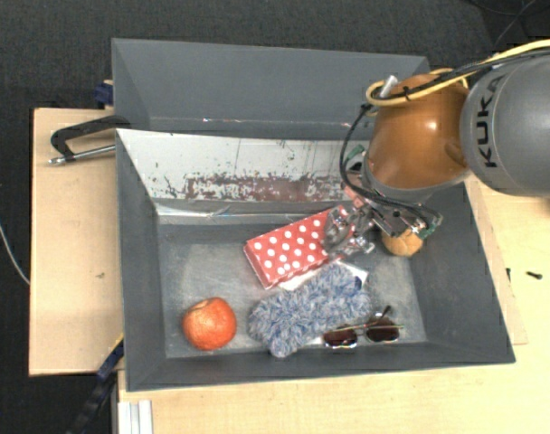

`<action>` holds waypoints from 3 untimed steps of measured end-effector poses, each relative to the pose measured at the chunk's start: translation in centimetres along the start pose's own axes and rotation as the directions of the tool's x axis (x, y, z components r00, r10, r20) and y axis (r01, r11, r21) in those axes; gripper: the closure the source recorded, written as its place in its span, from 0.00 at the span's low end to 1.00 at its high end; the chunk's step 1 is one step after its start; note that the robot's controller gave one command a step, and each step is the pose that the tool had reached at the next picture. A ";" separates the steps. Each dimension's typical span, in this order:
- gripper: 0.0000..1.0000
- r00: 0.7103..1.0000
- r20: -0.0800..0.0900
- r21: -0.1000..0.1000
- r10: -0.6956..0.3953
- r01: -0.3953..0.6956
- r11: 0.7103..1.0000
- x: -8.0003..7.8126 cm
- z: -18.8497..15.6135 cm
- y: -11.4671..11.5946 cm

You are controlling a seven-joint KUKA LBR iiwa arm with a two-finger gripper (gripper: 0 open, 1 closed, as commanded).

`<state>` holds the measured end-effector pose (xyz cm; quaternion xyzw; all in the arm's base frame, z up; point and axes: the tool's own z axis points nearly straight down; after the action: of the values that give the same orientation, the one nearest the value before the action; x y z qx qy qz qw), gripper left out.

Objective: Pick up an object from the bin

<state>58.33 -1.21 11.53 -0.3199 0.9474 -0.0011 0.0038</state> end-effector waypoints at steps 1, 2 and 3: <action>1.00 1.000 -0.003 -0.004 -0.011 0.011 1.000 -0.6 -6.4 0.3; 1.00 0.999 0.001 -0.002 0.048 -0.048 0.999 0.3 -13.3 0.6; 0.00 0.979 -0.001 -0.003 -0.204 0.204 0.979 5.9 0.8 5.5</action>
Offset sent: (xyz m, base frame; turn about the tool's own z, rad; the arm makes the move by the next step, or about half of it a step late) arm -0.0093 0.0007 0.1328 0.0476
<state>50.33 -0.44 10.65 -0.4155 0.9096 -0.0004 0.0026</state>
